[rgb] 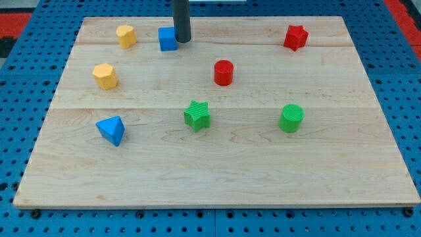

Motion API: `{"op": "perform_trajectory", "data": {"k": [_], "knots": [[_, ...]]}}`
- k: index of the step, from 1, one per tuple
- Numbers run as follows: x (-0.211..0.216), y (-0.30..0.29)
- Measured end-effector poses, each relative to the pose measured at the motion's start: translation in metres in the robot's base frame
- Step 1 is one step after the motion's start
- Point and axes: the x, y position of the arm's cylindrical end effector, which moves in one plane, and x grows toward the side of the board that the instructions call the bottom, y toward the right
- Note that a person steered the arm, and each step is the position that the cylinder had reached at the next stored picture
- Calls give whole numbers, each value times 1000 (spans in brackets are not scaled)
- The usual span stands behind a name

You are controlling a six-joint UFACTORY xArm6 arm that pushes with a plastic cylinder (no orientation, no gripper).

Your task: Nudge the red circle

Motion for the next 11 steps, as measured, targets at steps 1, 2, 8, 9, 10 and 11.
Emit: {"op": "perform_trajectory", "data": {"k": [1,2,8,9,10,11], "knots": [[8,0],[29,0],[136,6],[137,61],[137,92],[145,92]]}}
